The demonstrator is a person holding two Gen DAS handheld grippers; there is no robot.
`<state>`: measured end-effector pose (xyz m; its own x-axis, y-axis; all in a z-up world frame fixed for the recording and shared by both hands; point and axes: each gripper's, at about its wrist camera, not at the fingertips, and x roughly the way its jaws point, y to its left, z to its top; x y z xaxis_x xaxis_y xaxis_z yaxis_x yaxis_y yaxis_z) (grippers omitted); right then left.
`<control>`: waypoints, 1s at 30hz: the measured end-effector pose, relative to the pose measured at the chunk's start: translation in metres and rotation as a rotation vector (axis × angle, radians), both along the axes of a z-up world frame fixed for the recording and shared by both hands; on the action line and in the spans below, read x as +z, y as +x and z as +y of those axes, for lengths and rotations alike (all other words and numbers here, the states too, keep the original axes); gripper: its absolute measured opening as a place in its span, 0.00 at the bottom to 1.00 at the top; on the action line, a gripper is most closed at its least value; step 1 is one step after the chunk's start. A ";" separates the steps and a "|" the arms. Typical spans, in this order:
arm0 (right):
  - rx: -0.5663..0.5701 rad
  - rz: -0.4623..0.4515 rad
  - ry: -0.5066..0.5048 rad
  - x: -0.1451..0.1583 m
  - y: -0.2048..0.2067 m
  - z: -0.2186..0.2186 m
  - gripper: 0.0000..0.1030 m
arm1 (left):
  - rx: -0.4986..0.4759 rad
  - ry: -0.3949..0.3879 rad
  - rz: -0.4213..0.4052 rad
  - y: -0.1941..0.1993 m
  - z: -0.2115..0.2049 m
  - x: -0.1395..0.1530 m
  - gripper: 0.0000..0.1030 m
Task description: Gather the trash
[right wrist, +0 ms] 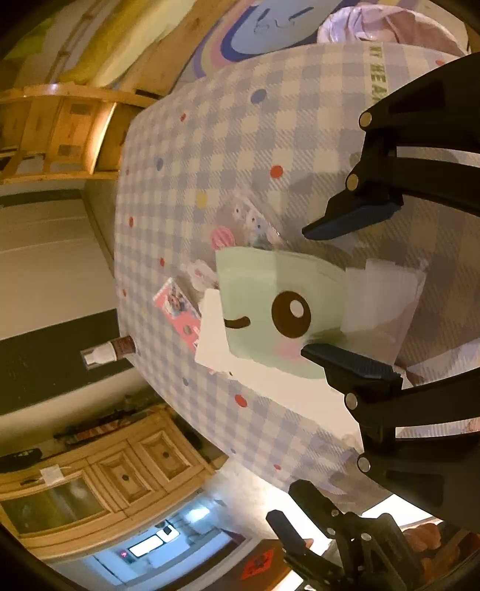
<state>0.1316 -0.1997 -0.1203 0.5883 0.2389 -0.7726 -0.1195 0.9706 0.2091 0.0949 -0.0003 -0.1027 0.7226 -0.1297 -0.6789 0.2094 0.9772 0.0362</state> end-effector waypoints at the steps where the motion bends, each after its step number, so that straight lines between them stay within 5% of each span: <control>1: -0.005 -0.004 -0.004 0.002 -0.001 0.001 0.39 | 0.000 0.000 0.000 0.000 0.000 0.000 0.76; 3: -0.006 -0.014 -0.011 0.006 -0.004 0.003 0.25 | 0.001 -0.003 0.000 -0.001 0.001 0.000 0.76; 10: 0.025 -0.084 0.070 0.040 -0.021 0.004 0.03 | 0.002 -0.010 -0.012 -0.006 0.002 0.004 0.76; 15: 0.025 -0.184 0.074 0.074 -0.038 0.002 0.02 | -0.013 -0.015 -0.024 -0.011 -0.005 0.008 0.76; 18: -0.017 -0.244 0.008 0.090 -0.050 -0.009 0.02 | -0.033 -0.020 -0.026 -0.013 -0.013 0.008 0.88; 30: -0.157 -0.250 -0.029 0.080 -0.080 -0.059 0.02 | -0.190 0.009 0.064 -0.023 -0.074 -0.016 0.93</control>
<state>0.0518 -0.2583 -0.0405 0.7892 0.1099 -0.6042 -0.0116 0.9863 0.1643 0.0721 -0.0743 -0.1189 0.6415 -0.2532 -0.7241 0.3917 0.9197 0.0255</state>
